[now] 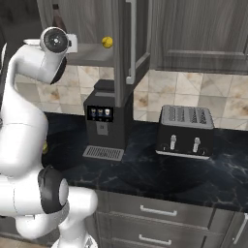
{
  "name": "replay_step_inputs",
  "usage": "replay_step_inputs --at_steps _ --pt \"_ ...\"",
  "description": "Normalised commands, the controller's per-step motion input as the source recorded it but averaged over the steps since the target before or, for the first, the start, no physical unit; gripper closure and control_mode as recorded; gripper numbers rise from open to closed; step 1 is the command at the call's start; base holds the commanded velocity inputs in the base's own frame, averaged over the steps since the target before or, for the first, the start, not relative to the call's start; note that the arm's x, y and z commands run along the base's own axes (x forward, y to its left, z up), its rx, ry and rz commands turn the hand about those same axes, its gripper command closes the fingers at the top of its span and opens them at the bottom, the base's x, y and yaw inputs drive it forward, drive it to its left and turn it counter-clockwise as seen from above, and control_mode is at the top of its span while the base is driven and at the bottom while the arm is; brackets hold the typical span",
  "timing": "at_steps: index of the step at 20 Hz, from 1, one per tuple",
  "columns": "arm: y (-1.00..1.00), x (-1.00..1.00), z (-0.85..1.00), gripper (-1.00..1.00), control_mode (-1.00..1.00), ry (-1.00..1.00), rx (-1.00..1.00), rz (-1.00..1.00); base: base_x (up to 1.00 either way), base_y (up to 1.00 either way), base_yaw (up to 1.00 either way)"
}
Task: Pick the syrup bottle and honey bottle from the cabinet and place them next to the mug.
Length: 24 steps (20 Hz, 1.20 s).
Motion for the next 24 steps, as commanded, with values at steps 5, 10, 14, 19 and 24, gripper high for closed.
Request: replay_step_inputs --at_steps 5,10,14,19,24 --pt "0.03 0.22 0.24 -1.00 -1.00 0.06 -0.07 0.00 0.00 0.00 0.00" --pt "0.04 0.16 0.06 -1.00 -1.00 0.09 -0.11 0.00 0.00 0.00 0.00" --pt "0.16 0.18 0.00 -1.00 -1.00 0.10 -0.08 0.00 0.00 0.00 0.00" --pt "0.09 0.42 0.00 -1.00 -1.00 0.18 -0.06 0.00 0.00 0.00 0.00" --pt "0.00 0.52 0.00 -1.00 -1.00 0.03 0.00 0.00 0.00 0.00 0.00"
